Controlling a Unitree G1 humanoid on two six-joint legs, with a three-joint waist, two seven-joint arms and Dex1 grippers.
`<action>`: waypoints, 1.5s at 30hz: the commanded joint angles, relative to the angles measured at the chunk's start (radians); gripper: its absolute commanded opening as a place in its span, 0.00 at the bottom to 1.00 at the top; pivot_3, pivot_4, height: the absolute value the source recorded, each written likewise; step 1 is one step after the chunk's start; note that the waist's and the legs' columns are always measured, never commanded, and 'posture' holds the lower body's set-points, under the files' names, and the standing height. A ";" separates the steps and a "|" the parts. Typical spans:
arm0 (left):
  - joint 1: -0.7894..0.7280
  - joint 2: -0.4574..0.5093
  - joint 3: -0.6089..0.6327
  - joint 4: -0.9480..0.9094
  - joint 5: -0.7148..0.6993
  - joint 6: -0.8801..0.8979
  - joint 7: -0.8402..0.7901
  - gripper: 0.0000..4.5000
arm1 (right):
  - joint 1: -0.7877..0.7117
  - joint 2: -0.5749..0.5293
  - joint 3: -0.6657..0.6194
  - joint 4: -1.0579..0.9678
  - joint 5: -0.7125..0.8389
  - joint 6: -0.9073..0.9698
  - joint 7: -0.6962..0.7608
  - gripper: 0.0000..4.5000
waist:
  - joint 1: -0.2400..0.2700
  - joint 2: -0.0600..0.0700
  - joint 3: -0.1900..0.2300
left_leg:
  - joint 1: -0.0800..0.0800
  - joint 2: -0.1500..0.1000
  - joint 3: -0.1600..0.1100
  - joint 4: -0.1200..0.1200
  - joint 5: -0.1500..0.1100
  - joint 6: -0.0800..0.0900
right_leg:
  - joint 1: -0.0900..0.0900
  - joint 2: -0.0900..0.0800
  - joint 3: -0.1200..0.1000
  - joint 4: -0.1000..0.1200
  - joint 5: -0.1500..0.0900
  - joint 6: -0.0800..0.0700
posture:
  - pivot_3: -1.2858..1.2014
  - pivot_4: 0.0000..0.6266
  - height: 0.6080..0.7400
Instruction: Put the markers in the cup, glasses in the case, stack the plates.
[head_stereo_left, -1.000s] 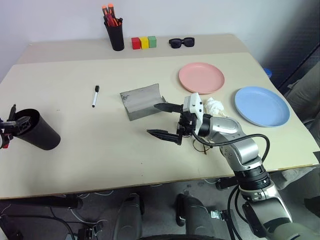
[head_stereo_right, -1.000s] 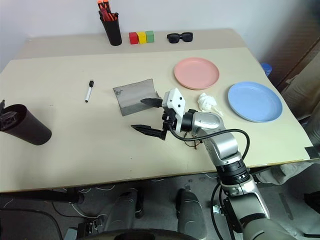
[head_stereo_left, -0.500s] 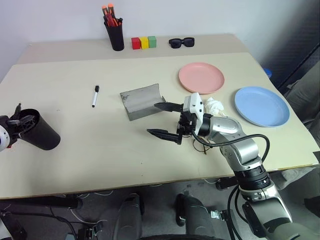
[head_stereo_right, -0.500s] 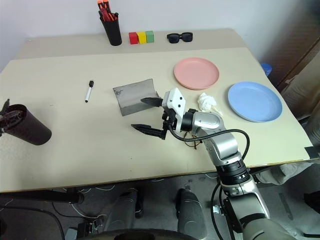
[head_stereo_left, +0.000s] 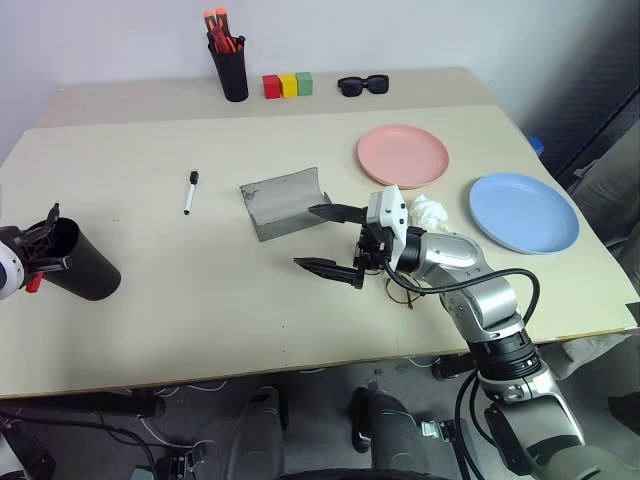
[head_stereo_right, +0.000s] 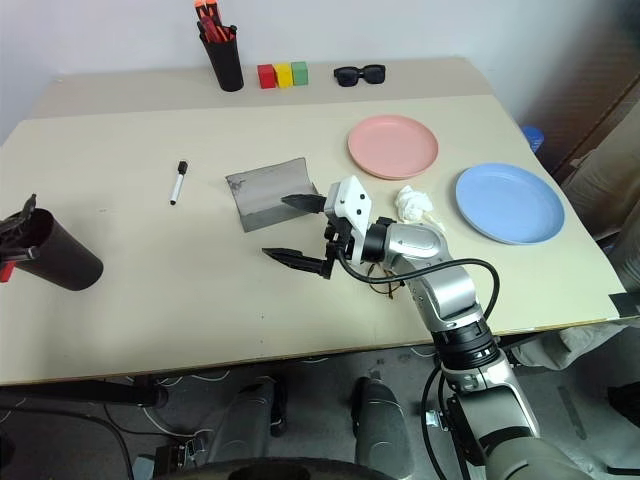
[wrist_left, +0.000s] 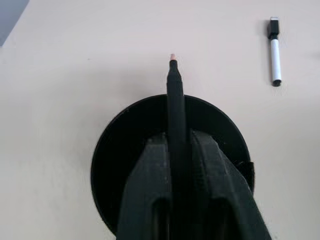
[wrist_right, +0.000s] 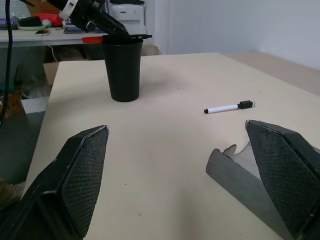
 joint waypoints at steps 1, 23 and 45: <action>-0.025 0.019 0.024 -0.004 -0.020 0.008 0.035 0.04 | -0.018 0.004 -0.004 -0.013 0.004 -0.016 0.001 1.00 | 0.000 0.000 0.000 | 0.000 0.000 0.000 0.000 0.000 0.000 | 0.000 0.000 0.000 0.000 0.000 0.000 | 0.52 0.24 1.00; 0.083 -0.264 0.157 -0.046 0.162 -1.032 0.037 0.04 | -0.047 0.048 -0.072 -0.025 0.090 0.030 -0.046 1.00 | 0.000 -0.004 -0.001 | 0.001 0.001 0.001 0.001 0.000 -0.002 | 0.001 0.001 0.001 0.000 0.001 -0.001 | 0.52 0.24 1.00; 0.200 -0.455 -0.020 0.196 0.204 -1.534 0.125 0.04 | -0.064 0.069 -0.084 -0.033 0.148 0.060 -0.074 1.00 | 0.001 -0.005 -0.002 | 0.001 0.002 0.001 0.001 0.000 -0.002 | 0.001 0.001 0.001 -0.001 0.001 -0.002 | 0.52 0.24 1.00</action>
